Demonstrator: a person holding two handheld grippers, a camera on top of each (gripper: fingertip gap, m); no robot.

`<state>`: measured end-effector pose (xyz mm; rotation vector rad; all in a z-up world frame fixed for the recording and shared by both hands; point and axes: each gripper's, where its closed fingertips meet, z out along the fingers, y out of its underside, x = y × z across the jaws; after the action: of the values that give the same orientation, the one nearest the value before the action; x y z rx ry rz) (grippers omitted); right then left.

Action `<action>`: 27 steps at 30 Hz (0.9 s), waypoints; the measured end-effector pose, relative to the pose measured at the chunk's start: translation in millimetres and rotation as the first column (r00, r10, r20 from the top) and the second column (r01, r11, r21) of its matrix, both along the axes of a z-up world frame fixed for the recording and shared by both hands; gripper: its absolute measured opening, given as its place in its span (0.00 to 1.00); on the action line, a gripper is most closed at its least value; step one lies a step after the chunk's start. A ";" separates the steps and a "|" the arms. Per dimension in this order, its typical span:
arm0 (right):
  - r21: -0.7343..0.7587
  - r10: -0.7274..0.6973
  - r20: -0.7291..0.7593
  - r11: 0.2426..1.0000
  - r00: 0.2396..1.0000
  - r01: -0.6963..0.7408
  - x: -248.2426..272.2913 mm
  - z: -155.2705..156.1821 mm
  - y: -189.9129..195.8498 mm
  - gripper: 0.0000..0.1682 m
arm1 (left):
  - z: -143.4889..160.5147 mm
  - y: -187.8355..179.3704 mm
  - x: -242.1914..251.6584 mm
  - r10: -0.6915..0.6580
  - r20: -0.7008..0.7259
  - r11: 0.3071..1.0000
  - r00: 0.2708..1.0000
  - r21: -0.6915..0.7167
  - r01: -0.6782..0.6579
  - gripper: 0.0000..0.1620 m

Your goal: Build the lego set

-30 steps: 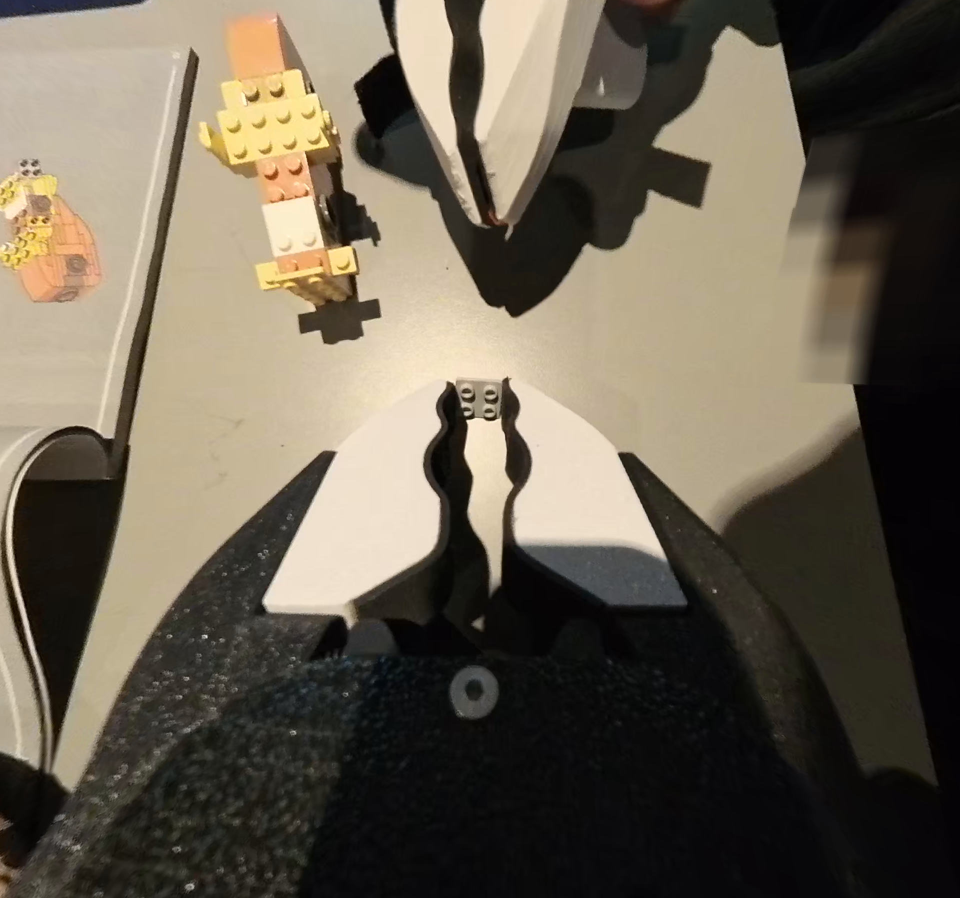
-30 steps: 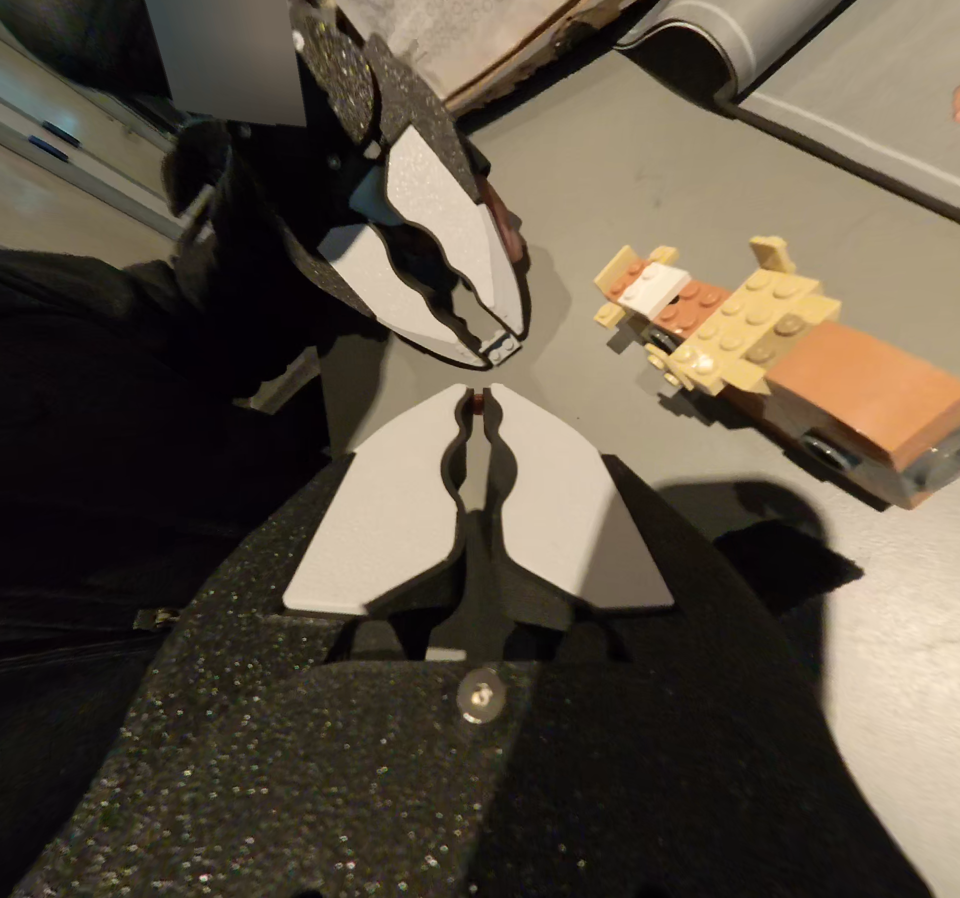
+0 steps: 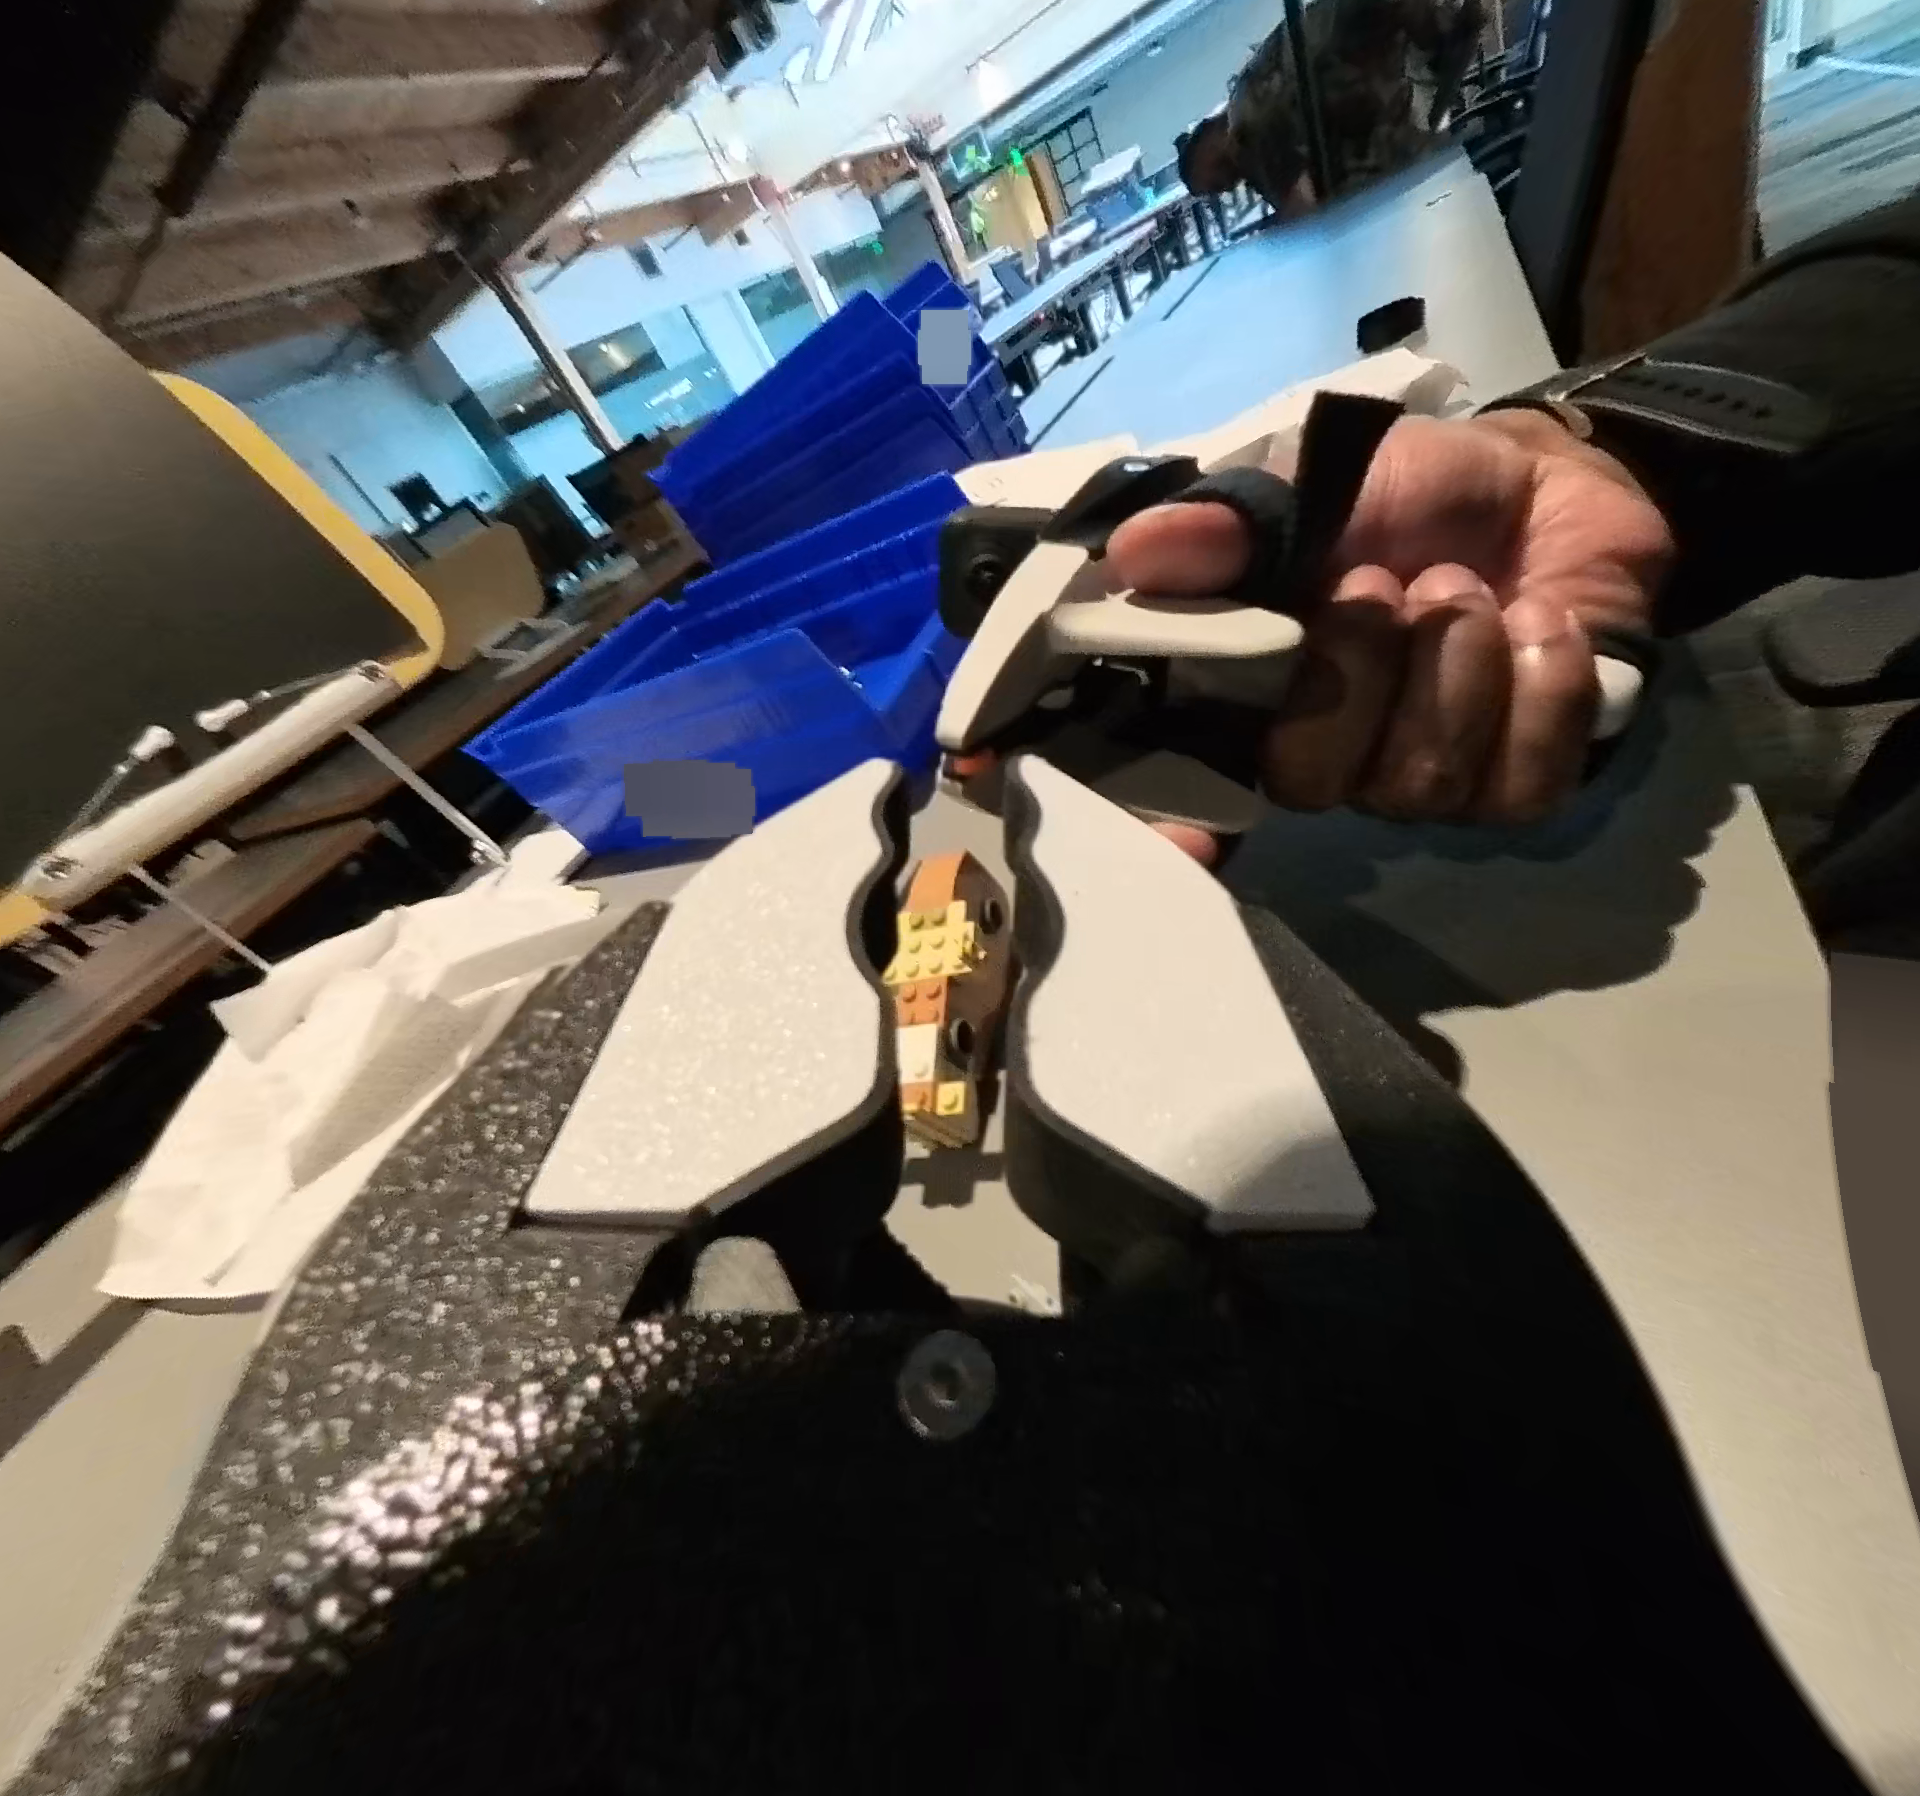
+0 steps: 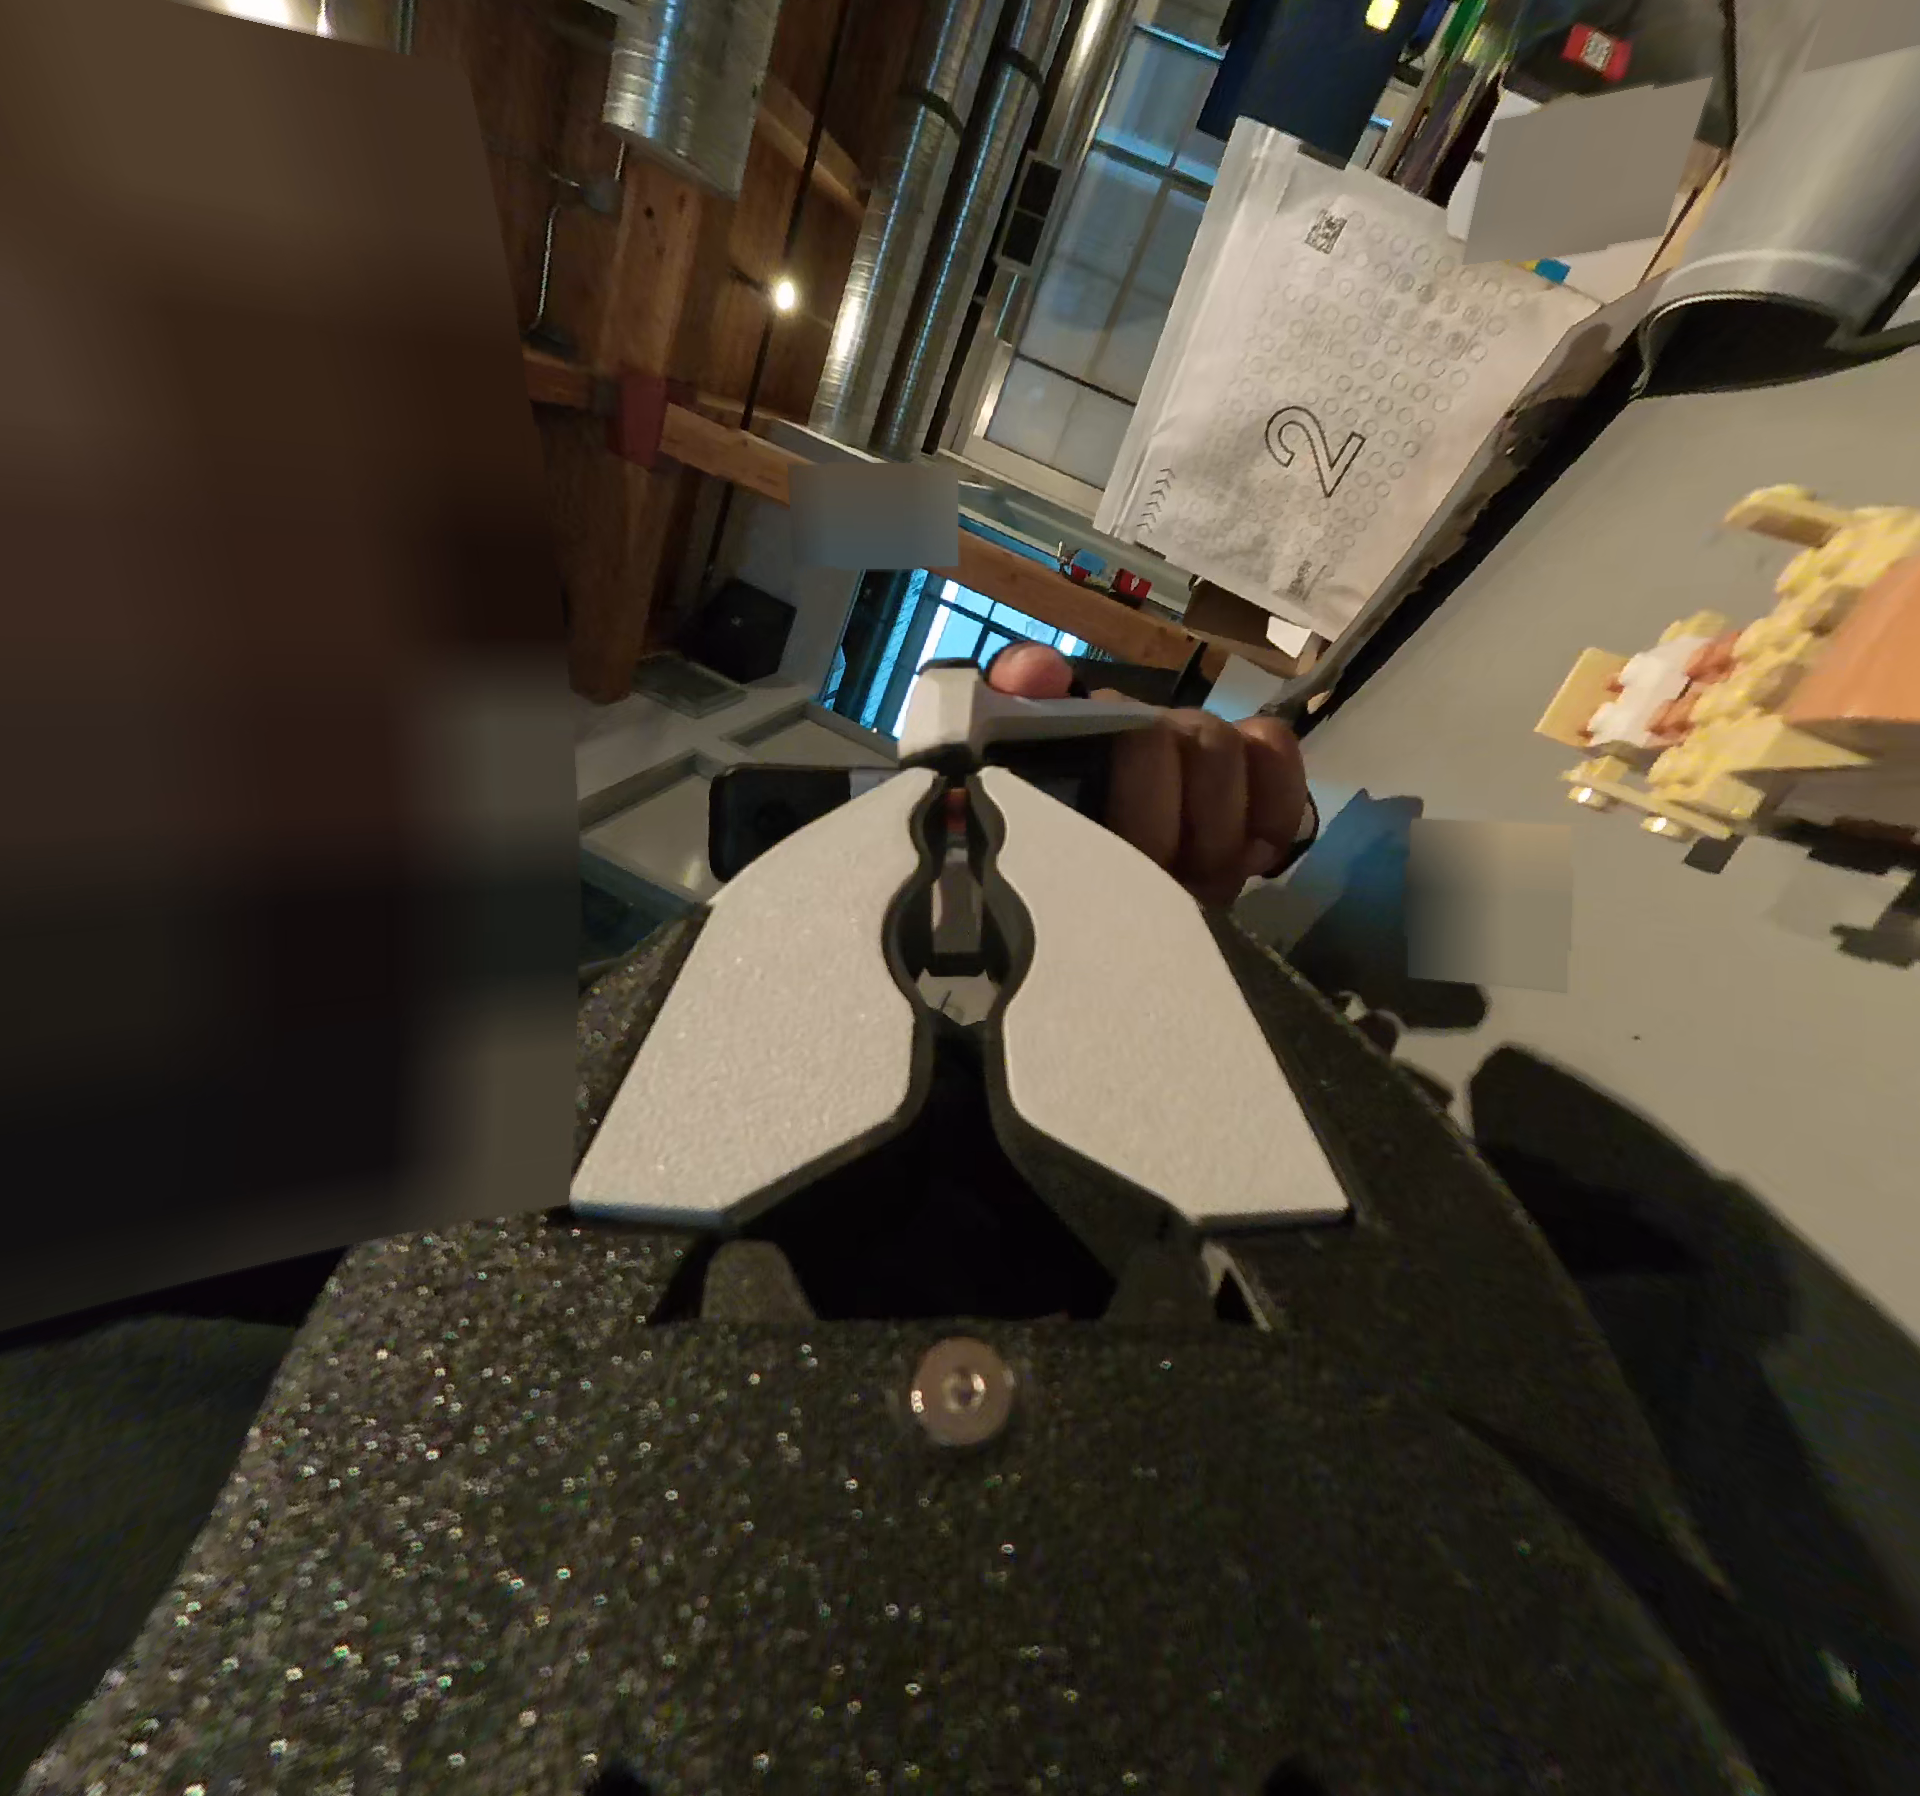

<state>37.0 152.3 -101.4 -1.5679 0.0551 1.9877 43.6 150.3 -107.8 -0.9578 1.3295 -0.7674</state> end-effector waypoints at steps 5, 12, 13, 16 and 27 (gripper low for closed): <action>-0.039 -0.003 0.006 0.999 1.000 0.003 -3.2 -6.0 1.7 0.02 | -3.7 1.5 5.0 0.025 -0.023 0.999 0.999 0.040 -0.024 0.08; -0.070 -0.026 0.001 0.997 1.000 0.026 -3.8 -8.5 5.9 0.02 | -7.2 4.8 4.6 0.056 -0.035 0.997 0.998 0.053 -0.054 0.05; -0.076 -0.032 -0.001 0.997 0.999 0.032 -3.6 -8.8 6.7 0.02 | -7.5 5.4 4.6 0.063 -0.036 0.997 0.997 0.053 -0.061 0.05; -0.089 -0.049 0.001 0.995 0.999 0.049 -3.4 -10.3 8.8 0.02 | -8.1 7.0 4.2 0.078 -0.042 0.996 0.996 0.044 -0.076 0.05; -0.099 -0.078 0.004 0.992 0.997 0.078 -5.5 -10.7 11.3 0.02 | -5.8 7.5 -0.4 0.058 -0.013 0.993 0.998 -0.100 -0.059 0.04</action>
<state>31.5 163.6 -112.1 -1.6028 0.2141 1.9503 43.2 157.8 -113.6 -1.0770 1.2760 -0.7914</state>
